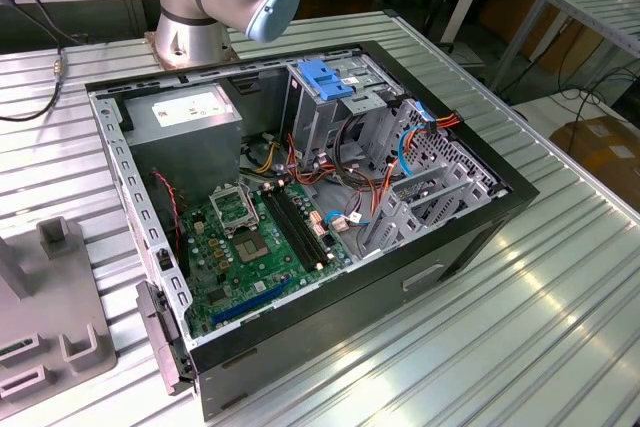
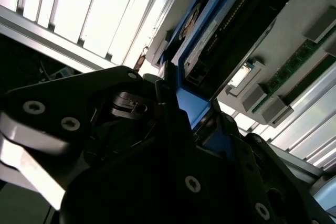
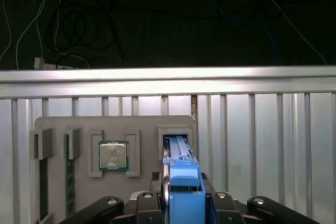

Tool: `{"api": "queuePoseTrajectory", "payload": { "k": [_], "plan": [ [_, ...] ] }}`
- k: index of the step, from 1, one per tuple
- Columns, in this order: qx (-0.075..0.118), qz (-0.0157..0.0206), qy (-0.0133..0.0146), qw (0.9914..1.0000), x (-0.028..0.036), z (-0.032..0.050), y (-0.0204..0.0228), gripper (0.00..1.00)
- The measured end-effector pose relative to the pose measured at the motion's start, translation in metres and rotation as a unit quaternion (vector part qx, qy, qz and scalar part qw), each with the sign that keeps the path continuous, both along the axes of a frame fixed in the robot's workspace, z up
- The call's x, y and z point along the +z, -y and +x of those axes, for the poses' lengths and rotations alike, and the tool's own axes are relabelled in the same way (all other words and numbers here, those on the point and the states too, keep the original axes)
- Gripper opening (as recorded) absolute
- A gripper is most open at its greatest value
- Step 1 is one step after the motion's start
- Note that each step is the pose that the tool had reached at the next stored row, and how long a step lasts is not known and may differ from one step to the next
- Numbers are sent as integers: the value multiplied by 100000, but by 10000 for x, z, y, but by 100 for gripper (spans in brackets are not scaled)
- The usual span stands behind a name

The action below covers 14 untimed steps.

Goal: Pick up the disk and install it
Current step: 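Pick up the disk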

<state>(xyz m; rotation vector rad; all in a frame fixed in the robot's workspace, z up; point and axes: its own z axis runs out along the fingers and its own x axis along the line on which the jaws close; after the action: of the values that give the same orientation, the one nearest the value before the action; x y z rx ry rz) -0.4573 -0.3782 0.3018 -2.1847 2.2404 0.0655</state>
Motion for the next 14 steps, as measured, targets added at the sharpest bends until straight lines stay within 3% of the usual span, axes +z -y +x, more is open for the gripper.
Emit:
{"api": "queuePoseTrajectory", "payload": {
  "k": [14],
  "plan": [
    [1, 3, 1, 100000, 271, 0, 0, 37]
  ]
}}
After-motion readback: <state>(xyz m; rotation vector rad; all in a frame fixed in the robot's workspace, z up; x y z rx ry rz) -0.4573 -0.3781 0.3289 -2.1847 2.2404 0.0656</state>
